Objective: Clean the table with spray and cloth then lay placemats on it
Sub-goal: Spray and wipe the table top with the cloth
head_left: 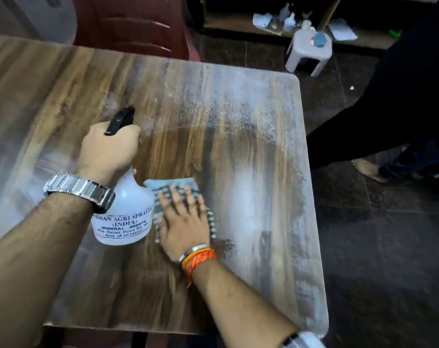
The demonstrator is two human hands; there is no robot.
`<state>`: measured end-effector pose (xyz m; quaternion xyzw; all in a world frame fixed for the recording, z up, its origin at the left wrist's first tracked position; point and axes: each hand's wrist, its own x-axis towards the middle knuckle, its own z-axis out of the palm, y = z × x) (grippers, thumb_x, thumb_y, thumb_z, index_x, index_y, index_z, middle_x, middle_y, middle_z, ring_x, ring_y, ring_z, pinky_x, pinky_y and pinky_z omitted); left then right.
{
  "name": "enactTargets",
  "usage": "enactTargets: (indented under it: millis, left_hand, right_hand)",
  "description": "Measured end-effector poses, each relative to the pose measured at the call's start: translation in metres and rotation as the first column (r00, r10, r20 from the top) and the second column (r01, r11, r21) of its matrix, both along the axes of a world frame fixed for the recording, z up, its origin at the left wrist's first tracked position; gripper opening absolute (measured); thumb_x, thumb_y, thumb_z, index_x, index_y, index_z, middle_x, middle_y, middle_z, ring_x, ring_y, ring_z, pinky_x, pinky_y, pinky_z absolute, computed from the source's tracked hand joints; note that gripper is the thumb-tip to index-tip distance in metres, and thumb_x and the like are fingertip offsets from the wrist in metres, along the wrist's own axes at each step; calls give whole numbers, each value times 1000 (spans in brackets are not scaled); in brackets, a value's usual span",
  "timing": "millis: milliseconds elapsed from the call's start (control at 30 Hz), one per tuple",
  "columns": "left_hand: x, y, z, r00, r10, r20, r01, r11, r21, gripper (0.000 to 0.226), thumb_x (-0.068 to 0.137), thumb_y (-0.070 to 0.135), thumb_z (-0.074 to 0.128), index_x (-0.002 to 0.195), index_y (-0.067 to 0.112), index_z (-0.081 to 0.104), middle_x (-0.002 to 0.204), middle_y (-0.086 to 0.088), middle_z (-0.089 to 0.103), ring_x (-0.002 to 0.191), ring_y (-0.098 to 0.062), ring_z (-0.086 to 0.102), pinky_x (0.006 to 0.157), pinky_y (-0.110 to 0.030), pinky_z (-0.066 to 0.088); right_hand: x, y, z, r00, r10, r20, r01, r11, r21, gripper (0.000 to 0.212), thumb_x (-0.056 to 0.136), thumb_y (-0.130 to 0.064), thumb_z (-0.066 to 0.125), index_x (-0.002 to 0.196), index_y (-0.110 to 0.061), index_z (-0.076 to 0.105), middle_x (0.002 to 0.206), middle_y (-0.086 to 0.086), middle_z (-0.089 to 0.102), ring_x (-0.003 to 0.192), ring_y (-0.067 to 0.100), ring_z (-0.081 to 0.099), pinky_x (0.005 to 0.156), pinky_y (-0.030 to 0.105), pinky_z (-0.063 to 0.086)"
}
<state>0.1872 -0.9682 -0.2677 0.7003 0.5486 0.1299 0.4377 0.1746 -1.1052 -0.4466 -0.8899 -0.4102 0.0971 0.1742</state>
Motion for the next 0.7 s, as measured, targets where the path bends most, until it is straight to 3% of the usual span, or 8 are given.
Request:
enactTargets:
  millis: [67, 133, 233, 400, 467, 567, 633, 700]
  left_hand:
    - [-5, -13, -7, 998, -54, -18, 53, 998, -17, 21, 66, 33, 56, 68, 14, 62, 64, -7, 61, 50, -33, 60, 64, -43, 55]
    - [-15, -28, -18, 994, -99, -49, 98, 995, -19, 22, 72, 33, 55, 68, 12, 61, 63, -6, 60, 56, -32, 59, 64, -37, 46]
    - [-28, -48, -31, 985, -155, -76, 151, 987, -49, 27, 77, 33, 55, 76, 7, 63, 72, -13, 66, 72, -37, 65, 71, -42, 50]
    - [-48, -68, -49, 978, -179, -107, 168, 980, -103, 29, 70, 39, 51, 70, 10, 60, 68, -13, 67, 73, -45, 70, 78, -56, 58]
    - [-48, -71, -51, 978, -176, -115, 163, 980, -111, 26, 74, 36, 51, 70, 12, 58, 69, -12, 65, 75, -45, 70, 74, -50, 57]
    - [-43, -77, -52, 979, -169, -114, 159, 983, -90, 22, 82, 31, 53, 71, 12, 55, 68, -10, 62, 70, -41, 70, 67, -39, 50]
    - [-39, -79, -53, 981, -160, -110, 151, 985, -84, 22, 84, 28, 53, 73, 8, 56, 68, -11, 61, 63, -38, 70, 66, -37, 50]
    - [-37, -80, -53, 984, -139, -109, 130, 988, -87, 29, 80, 28, 53, 80, 0, 59, 67, -11, 62, 58, -38, 70, 65, -39, 52]
  right_hand:
    - [35, -38, -7, 981, -189, 38, 190, 981, -34, 59, 90, -44, 45, 146, -32, 33, 154, -2, 32, 144, 26, 22, 116, 49, 14]
    - [69, -87, -6, 933, -346, 100, 355, 931, -91, 60, 91, -45, 39, 148, -32, 27, 157, -1, 24, 145, 27, 18, 117, 49, 12]
    - [92, -159, -7, 847, -516, 126, 532, 824, -196, 62, 94, -45, 28, 152, -30, 13, 160, 2, 11, 147, 28, 6, 118, 50, 6]
    - [81, -175, 4, 717, -686, 124, 693, 684, -227, 64, 92, -45, 26, 152, -26, 14, 160, 4, 13, 147, 32, 5, 117, 53, 2]
    - [66, -152, 7, 786, -609, 101, 613, 750, -249, 64, 93, -46, 30, 152, -28, 11, 160, 4, 9, 147, 33, 2, 117, 54, 1]
    - [19, -124, 10, 959, -275, 67, 283, 941, -184, 61, 92, -45, 35, 149, -30, 23, 159, 0, 19, 146, 31, 12, 117, 54, 6]
    - [-6, -123, 11, 997, -79, 7, 79, 979, -187, 59, 94, -46, 34, 149, -33, 21, 159, -4, 17, 147, 26, 7, 117, 50, 1]
    - [-3, -138, 10, 1000, -30, -2, 29, 982, -189, 58, 95, -49, 31, 150, -36, 16, 160, -7, 11, 148, 23, 3, 117, 45, -2]
